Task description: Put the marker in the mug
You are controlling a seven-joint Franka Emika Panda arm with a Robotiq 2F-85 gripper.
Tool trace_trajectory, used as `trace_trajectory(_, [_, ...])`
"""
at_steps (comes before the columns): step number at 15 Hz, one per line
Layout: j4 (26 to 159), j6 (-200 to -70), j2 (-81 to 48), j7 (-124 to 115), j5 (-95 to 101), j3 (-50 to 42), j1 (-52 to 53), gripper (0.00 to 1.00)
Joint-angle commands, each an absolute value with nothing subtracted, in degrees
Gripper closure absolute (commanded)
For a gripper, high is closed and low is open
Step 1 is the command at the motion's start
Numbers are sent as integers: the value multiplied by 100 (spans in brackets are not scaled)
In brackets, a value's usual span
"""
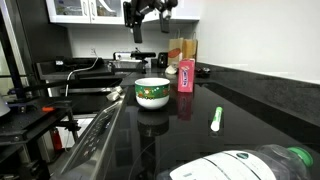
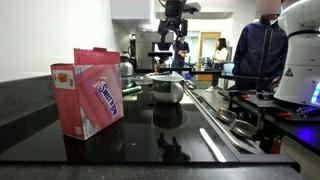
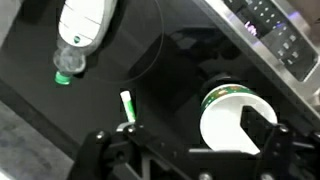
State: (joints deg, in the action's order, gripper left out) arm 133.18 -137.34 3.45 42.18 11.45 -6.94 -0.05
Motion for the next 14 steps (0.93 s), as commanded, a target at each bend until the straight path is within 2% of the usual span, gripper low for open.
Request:
trace_trajectory(1, [12502, -13611, -495, 5313, 331, -566, -88, 0])
trace_trajectory(14, [9845, -13152, -3181, 6373, 270, 201, -943, 0])
